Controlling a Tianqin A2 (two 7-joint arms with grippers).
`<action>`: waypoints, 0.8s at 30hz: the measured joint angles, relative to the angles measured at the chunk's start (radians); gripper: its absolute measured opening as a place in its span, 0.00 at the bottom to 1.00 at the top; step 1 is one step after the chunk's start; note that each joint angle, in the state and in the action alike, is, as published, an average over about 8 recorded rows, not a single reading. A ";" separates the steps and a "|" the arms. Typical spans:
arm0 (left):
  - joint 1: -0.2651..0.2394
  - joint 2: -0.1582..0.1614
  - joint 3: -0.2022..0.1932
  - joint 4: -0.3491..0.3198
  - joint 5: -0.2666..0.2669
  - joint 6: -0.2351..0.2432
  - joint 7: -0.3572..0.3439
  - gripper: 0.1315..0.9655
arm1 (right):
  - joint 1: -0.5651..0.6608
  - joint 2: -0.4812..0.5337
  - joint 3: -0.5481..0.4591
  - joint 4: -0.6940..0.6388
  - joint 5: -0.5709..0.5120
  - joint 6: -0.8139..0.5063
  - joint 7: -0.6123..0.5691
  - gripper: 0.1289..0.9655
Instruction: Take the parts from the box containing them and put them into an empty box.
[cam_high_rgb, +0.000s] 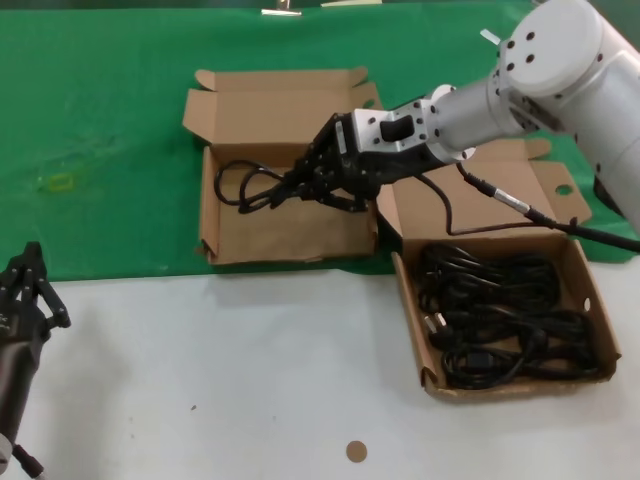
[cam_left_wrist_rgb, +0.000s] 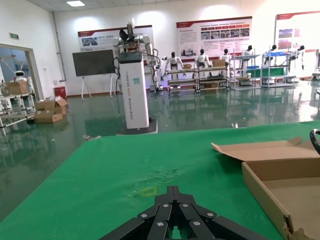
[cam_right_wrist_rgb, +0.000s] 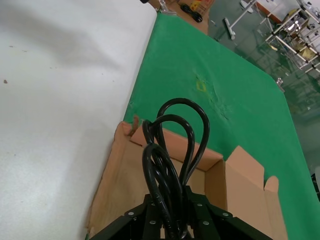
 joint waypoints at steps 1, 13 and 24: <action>0.000 0.000 0.000 0.000 0.000 0.000 0.000 0.01 | 0.002 -0.003 0.000 -0.006 0.000 0.003 -0.004 0.10; 0.000 0.000 0.000 0.000 0.000 0.000 0.000 0.01 | 0.024 -0.029 0.007 -0.073 -0.002 0.035 -0.054 0.20; 0.000 0.000 0.000 0.000 0.000 0.000 0.000 0.01 | 0.025 -0.026 0.011 -0.067 -0.002 0.037 -0.055 0.37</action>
